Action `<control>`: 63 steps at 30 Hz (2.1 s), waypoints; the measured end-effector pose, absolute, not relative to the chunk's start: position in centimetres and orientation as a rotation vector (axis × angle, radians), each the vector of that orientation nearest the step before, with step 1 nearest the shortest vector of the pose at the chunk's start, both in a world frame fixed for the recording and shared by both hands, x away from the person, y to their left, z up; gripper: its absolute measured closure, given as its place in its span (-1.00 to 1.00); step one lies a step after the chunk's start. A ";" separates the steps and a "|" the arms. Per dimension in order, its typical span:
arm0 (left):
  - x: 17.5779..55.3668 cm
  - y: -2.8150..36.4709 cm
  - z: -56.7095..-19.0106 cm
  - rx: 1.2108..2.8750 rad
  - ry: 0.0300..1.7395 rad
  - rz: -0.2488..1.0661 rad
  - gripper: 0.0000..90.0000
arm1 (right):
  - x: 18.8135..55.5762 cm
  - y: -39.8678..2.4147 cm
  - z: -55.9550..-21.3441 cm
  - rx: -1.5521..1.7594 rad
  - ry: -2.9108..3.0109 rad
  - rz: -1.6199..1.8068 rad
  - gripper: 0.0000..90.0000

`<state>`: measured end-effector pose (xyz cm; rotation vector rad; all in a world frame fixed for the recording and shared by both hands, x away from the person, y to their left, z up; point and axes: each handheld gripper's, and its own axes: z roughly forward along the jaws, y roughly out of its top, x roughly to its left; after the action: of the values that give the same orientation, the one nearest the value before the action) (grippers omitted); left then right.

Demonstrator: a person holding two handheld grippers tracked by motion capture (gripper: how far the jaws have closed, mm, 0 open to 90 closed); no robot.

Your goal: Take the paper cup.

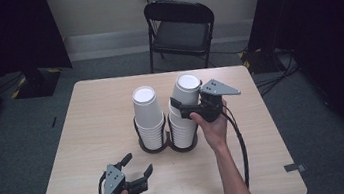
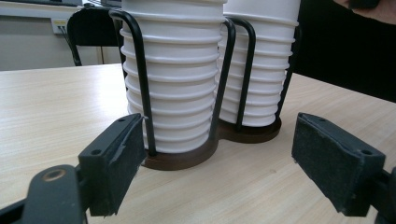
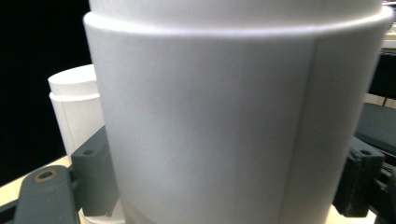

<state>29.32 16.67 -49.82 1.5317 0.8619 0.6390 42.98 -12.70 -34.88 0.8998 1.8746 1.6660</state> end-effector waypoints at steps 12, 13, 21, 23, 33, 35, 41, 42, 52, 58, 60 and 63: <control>29.3 16.6 -49.8 1.536 0.854 0.645 -0.62 | 42.6 -13.0 -33.4 0.893 1.830 1.714 -0.66; 29.3 16.6 -49.8 1.535 0.850 0.642 -0.62 | 42.6 -13.1 -33.3 0.899 1.829 1.719 -0.66; 29.4 16.6 -49.8 1.562 0.834 0.631 -0.62 | 42.5 -13.1 -32.4 0.890 1.829 1.732 -0.66; 29.4 16.5 -49.8 1.563 0.836 0.633 -0.62 | 42.4 -13.0 -32.0 0.886 1.820 1.735 -0.66; 29.5 16.5 -49.8 1.562 0.849 0.622 -0.62 | 42.1 -13.3 -31.6 0.881 1.789 1.739 -0.66; 29.5 16.5 -49.8 1.567 0.843 0.630 -0.62 | 42.1 -13.5 -31.4 0.881 1.794 1.744 -0.66; 29.5 16.4 -49.8 1.565 0.855 0.627 -0.62 | 41.8 -14.4 -30.7 0.875 1.772 1.777 -0.66; 29.5 16.4 -49.7 1.563 0.860 0.635 -0.62 | 41.7 -14.5 -30.6 0.879 1.767 1.780 -0.66; 29.4 16.4 -49.8 1.563 0.852 0.643 -0.62 | 40.3 -15.5 -30.2 0.883 1.754 1.775 -0.66; 29.7 16.6 -49.7 1.555 0.879 0.610 -0.59 | 39.4 -16.7 -30.4 0.906 1.743 1.783 -0.66; 29.7 16.5 -49.7 1.569 0.882 0.626 -0.58 | 39.1 -17.1 -30.6 0.919 1.741 1.781 -0.66; 29.9 16.4 -49.7 1.572 0.883 0.605 -0.58 | 38.4 -17.9 -30.9 0.947 1.726 1.800 -0.65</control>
<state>29.89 16.37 -49.70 1.5715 0.8834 0.6045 38.37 -17.95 -30.94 0.9468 1.7260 1.7998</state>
